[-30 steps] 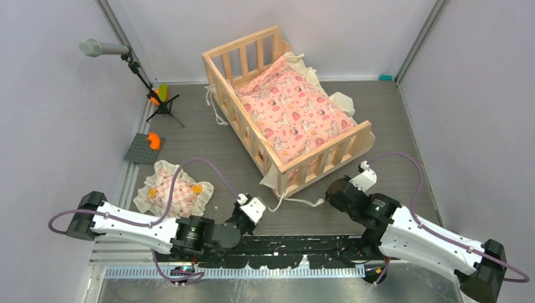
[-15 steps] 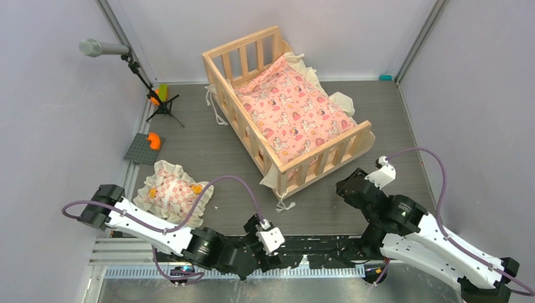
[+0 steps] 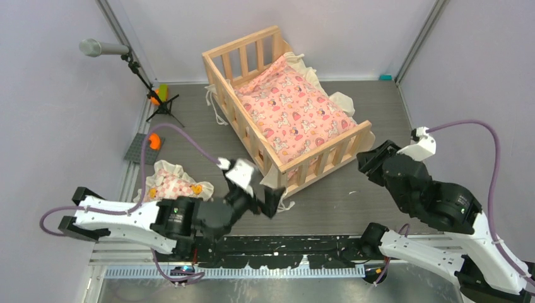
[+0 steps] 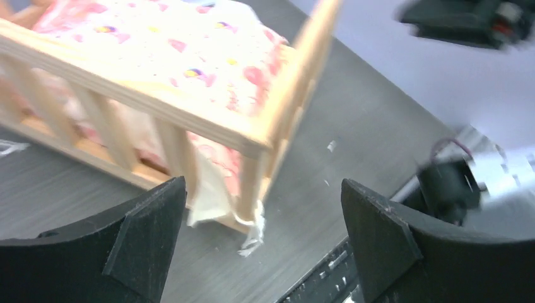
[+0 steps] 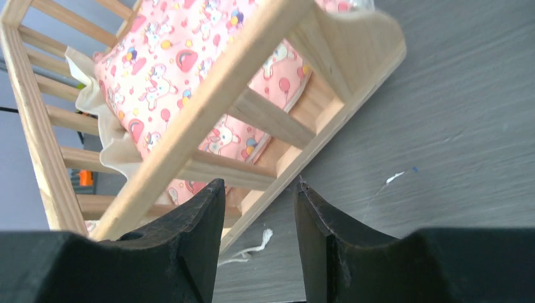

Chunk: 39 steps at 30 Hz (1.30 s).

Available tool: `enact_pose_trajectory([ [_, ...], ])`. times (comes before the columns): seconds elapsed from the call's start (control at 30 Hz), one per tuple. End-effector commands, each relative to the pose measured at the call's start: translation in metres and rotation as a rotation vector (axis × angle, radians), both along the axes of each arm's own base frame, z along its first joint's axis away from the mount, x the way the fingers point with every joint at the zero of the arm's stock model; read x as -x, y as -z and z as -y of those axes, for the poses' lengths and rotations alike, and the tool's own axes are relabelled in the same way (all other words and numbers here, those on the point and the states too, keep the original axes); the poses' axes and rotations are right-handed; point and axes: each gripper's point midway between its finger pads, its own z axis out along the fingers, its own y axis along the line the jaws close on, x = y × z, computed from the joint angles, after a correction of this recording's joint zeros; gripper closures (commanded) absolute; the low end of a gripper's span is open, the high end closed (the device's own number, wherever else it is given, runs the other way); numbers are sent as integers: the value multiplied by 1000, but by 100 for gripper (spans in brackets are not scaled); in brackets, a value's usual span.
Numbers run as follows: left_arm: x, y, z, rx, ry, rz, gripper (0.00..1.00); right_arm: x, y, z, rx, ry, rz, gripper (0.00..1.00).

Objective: Set up the pet bed
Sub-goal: Tie the ropes to the bed frame, then adjust the bed frame at the center of the board.

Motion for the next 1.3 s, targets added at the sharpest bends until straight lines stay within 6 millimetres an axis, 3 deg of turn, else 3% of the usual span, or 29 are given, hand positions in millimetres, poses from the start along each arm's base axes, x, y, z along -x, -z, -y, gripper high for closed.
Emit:
enact_pose_trajectory([
  [0.0, -57, -37, -26, 63, -209, -60, 6, -9, -33, 17, 183, 32, 27, 51],
  [0.1, -91, -60, -37, 70, -321, -66, 6, -12, -53, 22, 207, 46, 52, 50],
  [0.23, -137, -63, -45, -26, -469, -140, 7, -10, -57, 24, 189, 51, 66, 50],
  [0.37, -179, -40, -60, -198, -652, -227, 7, -6, -48, 24, 169, 38, 52, 51],
  [0.5, -204, -12, -71, -236, -738, -308, 9, -1, -42, 25, 157, 22, 45, 50],
  [0.73, -219, 26, -77, -246, -767, -404, 22, 6, -35, 36, 160, 26, 51, 50],
  [1.03, -235, 59, -55, -320, -642, -474, 41, 11, -28, 42, 152, 31, 56, 51],
  [1.27, -220, 74, -56, -433, -512, -473, 88, 10, -26, 45, 164, 42, 58, 51],
])
